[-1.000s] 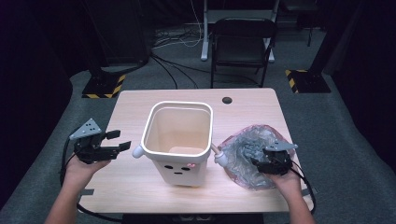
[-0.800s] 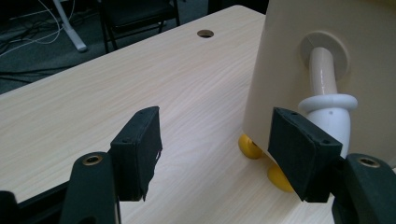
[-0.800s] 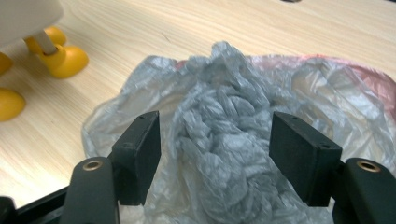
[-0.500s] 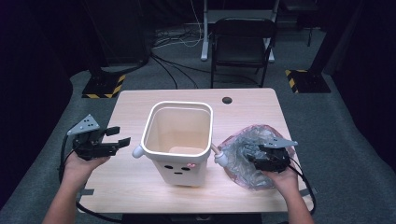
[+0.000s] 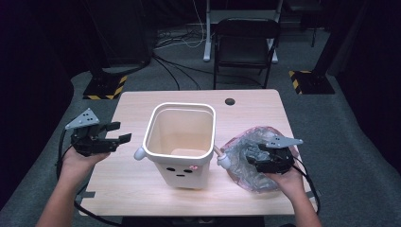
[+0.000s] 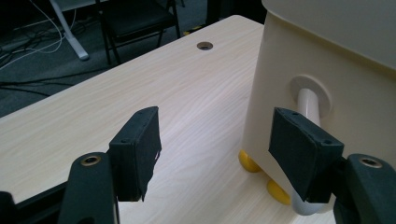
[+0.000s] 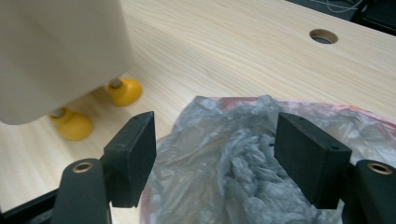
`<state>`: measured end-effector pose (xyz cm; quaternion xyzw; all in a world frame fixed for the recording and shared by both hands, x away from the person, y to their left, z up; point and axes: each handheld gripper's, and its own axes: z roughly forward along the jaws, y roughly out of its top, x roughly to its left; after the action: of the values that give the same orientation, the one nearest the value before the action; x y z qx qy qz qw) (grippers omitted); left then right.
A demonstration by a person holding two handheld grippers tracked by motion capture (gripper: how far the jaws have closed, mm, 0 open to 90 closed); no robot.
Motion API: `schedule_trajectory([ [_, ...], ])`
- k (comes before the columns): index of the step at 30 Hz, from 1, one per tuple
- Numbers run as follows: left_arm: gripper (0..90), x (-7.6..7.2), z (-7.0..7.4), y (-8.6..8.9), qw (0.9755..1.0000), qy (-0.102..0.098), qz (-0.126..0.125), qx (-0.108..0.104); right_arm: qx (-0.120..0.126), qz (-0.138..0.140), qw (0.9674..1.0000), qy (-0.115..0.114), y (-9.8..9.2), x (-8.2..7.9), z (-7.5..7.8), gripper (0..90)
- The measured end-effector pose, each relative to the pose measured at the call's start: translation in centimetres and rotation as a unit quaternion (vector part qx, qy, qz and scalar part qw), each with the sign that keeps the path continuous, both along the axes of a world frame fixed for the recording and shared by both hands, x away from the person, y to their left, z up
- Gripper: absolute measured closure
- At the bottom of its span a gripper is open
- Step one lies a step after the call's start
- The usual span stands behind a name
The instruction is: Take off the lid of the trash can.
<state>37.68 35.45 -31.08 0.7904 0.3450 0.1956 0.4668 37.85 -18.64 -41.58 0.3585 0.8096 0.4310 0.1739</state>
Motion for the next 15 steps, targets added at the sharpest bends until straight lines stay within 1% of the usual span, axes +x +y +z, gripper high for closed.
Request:
schedule_trajectory([
  [2,33.8,0.0,0.2,0.0,1.0000,0.001,-0.001,-0.001,0.003,0.008,1.0000,0.004,0.2,-0.3,0.4,28.9],
  [4,34.1,0.1,0.5,0.0,1.0000,0.001,-0.002,-0.003,-0.002,0.018,0.9998,0.004,0.6,-0.6,1.0,29.0],
  [6,34.5,0.1,0.8,-0.1,1.0000,0.001,-0.004,-0.006,-0.013,0.025,0.9996,-0.002,0.9,-1.0,1.8,29.1],
  [9,34.6,0.2,1.3,-0.2,0.9999,-0.001,-0.009,-0.014,-0.024,0.038,0.9989,-0.012,1.4,-1.6,2.8,29.3],
  [10,34.5,0.3,1.5,-0.3,0.9998,-0.001,-0.011,-0.016,-0.021,0.045,0.9987,-0.014,1.6,-1.9,3.3,29.4],
  [12,34.4,0.4,1.9,-0.6,0.9998,-0.004,-0.014,-0.015,-0.001,0.063,0.9980,-0.012,2.0,-2.2,4.2,29.7],
  [15,34.1,0.6,2.6,-0.9,0.9997,-0.008,-0.018,-0.014,0.010,0.081,0.9964,-0.022,2.8,-2.6,5.6,29.5],
])
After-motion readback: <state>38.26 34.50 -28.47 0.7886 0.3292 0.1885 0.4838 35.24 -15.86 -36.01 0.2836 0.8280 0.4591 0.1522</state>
